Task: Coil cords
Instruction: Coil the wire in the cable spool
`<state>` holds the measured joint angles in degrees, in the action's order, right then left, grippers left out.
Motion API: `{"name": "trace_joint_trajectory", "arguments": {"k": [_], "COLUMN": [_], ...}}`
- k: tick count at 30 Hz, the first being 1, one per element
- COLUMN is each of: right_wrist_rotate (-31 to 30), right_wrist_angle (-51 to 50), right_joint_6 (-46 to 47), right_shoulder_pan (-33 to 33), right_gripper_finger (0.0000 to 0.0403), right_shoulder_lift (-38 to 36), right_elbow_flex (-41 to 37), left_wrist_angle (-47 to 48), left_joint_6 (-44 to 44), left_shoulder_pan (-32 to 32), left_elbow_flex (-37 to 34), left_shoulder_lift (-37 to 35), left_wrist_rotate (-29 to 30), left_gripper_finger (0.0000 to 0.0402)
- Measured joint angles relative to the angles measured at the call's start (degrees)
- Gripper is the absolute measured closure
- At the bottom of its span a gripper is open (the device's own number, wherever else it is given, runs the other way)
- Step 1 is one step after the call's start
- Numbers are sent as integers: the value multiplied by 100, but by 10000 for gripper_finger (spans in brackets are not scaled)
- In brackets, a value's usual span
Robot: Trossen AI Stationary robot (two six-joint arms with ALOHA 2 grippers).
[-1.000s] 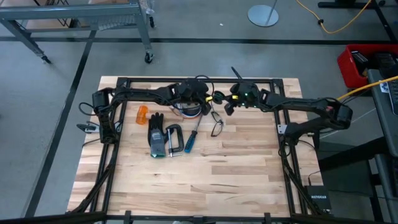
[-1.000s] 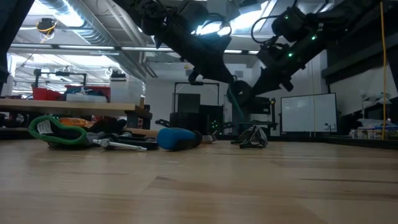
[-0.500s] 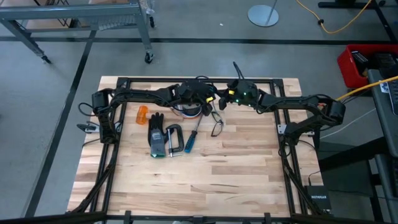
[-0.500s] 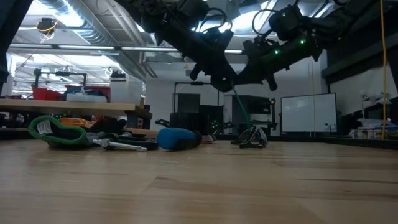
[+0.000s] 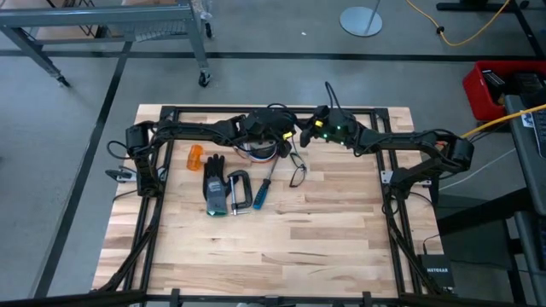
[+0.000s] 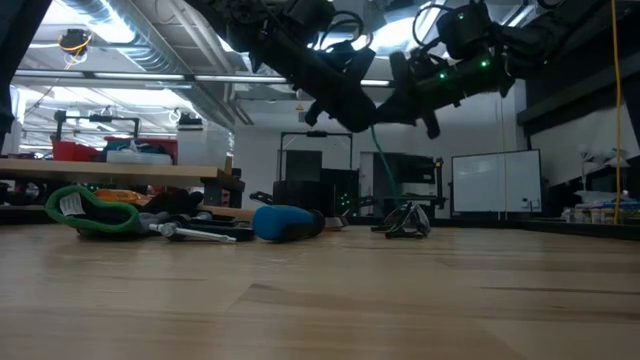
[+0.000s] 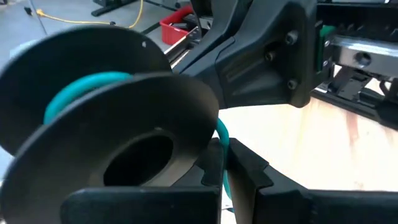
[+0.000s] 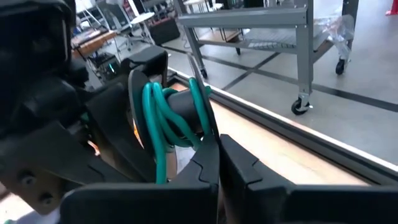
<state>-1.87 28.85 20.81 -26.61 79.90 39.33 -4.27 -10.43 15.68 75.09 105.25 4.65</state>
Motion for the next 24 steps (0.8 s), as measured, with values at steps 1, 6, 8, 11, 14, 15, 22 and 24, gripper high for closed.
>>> {"name": "trace_joint_trajectory", "arguments": {"k": [1,6,8,11,14,15,22,24], "right_wrist_rotate": [-1,28,106,145,159,208,447,548], "right_wrist_angle": [40,53,49,97,344,371,624,594], "right_joint_6": [19,40,38,41,66,66,18,9], "right_shoulder_pan": [-2,-5,-9,-8,-9,-9,-18,-50], "right_gripper_finger": [402,402,402,402,402,402,402,402], "right_shoulder_lift": [-3,-107,-139,-181,-227,-231,-213,-205], "right_elbow_flex": [0,0,0,0,39,39,26,22], "left_wrist_angle": [10,12,19,62,221,239,166,162], "left_joint_6": [32,413,644,927,1044,1067,1079,1077], "left_shoulder_pan": [0,-4,-6,-9,-17,-21,-35,-43], "left_elbow_flex": [0,0,0,0,-36,-39,-22,-24], "left_shoulder_lift": [0,-2,-2,-2,50,61,26,26], "left_wrist_rotate": [33,113,111,103,80,80,126,136], "left_gripper_finger": [401,397,389,377,367,364,356,355]}}
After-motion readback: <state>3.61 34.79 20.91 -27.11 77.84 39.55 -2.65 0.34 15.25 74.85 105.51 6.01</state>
